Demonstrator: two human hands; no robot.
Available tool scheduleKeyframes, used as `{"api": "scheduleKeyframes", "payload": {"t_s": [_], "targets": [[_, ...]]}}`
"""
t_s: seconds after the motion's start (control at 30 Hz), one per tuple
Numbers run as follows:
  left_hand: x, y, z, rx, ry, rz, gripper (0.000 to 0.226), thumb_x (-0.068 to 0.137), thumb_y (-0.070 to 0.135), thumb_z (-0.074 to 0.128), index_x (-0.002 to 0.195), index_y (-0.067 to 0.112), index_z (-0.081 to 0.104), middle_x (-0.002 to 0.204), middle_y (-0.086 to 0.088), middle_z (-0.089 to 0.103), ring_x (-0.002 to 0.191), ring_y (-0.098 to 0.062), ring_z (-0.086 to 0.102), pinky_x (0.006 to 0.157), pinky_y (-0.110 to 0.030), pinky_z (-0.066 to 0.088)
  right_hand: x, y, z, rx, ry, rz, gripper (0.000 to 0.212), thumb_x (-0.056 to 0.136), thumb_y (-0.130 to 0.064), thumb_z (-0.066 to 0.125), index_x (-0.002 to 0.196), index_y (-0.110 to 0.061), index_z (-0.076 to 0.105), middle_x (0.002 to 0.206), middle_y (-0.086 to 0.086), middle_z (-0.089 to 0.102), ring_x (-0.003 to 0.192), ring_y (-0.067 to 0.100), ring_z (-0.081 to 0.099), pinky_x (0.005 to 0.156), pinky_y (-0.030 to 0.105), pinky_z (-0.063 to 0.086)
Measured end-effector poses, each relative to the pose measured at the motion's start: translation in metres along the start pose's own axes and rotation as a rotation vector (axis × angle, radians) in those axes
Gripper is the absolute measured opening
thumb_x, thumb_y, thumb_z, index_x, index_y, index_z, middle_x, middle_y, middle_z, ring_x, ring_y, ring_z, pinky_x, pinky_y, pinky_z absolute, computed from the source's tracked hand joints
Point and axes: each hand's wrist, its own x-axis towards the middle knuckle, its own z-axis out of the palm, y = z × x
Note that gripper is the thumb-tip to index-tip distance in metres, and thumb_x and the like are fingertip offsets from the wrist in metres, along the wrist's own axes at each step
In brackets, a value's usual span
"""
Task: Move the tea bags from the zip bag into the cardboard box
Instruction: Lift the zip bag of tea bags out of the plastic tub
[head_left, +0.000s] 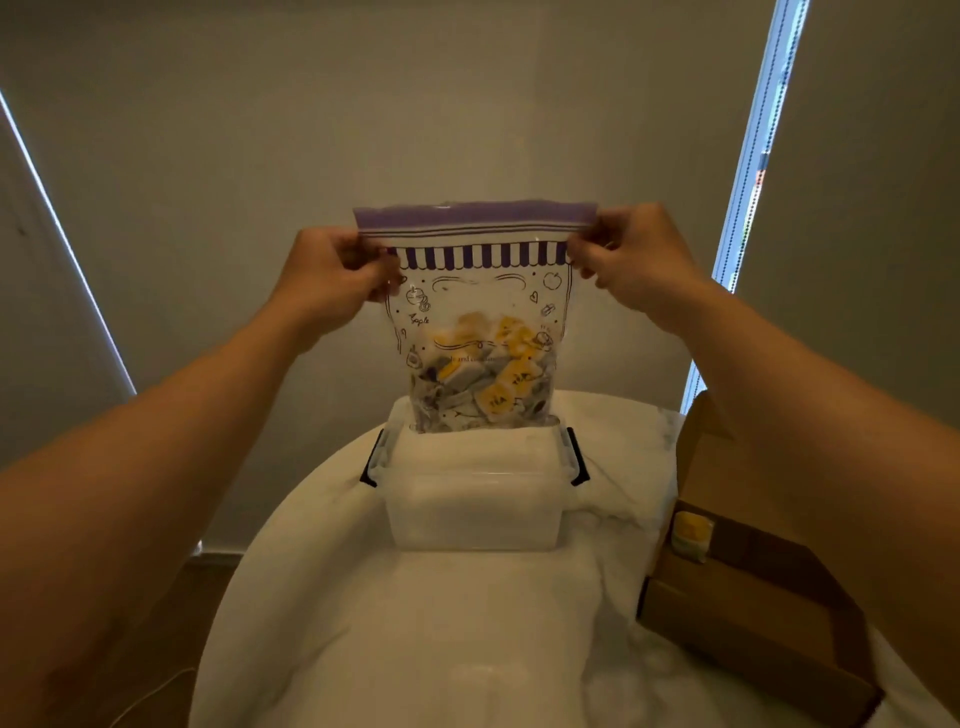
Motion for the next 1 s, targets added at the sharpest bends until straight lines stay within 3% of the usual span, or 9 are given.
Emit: {"api": "scheduleKeyframes", "payload": {"t_s": [0.3,0.53,0.73,0.87,1.0], "targets": [[-0.073,0.01,-0.002,-0.088,0.023,0.009,0.014,0.096,0.008,0.059,0.108,0.013,0.064,0.093,-0.003,0.07,0.078,-0.011,0.068,0.069,-0.023,0.058,-0.074,-0.01,-0.008,0.021,0.017,0.001,0.026,0.095,-0.012,0.058,0.121,-0.015,0.062,0.085,-0.004,0.064,0.075,0.011,0.059,0.061,0.017,0.045],[-0.124,-0.002,-0.01,-0.066,-0.026,-0.03,0.013,0.095,0.004,0.06,0.105,0.009,0.066,0.092,-0.009,0.071,0.077,-0.018,0.069,0.065,-0.021,0.058,-0.125,-0.005,0.008,-0.012,-0.042,0.053,0.022,0.095,-0.015,0.058,0.116,-0.016,0.064,0.09,-0.001,0.066,0.078,0.012,0.06,0.067,0.022,0.049],[-0.15,-0.02,-0.009,-0.055,-0.057,-0.096,0.016,0.095,0.001,0.06,0.105,0.012,0.066,0.092,-0.006,0.072,0.081,-0.023,0.07,0.068,-0.022,0.06,-0.145,0.007,0.029,-0.037,-0.078,0.118,0.02,0.095,-0.016,0.06,0.114,-0.017,0.064,0.091,-0.005,0.065,0.08,0.011,0.061,0.063,0.02,0.045],[-0.173,-0.03,-0.008,-0.086,-0.067,-0.101,0.022,0.093,0.0,0.062,0.107,0.016,0.067,0.093,0.001,0.073,0.079,-0.012,0.073,0.07,-0.022,0.06,-0.158,0.013,0.033,-0.071,-0.098,0.116,0.022,0.093,-0.014,0.061,0.114,-0.012,0.067,0.092,0.002,0.069,0.078,0.018,0.066,0.07,0.031,0.057],[-0.204,-0.042,-0.006,-0.116,-0.087,-0.09,0.028,0.092,-0.002,0.062,0.103,0.023,0.067,0.09,0.01,0.074,0.082,-0.007,0.072,0.068,-0.018,0.057,-0.181,0.023,0.036,-0.051,-0.114,0.109,0.017,0.093,-0.011,0.062,0.107,-0.013,0.071,0.086,0.004,0.072,0.076,0.02,0.069,0.072,0.038,0.06]]}}
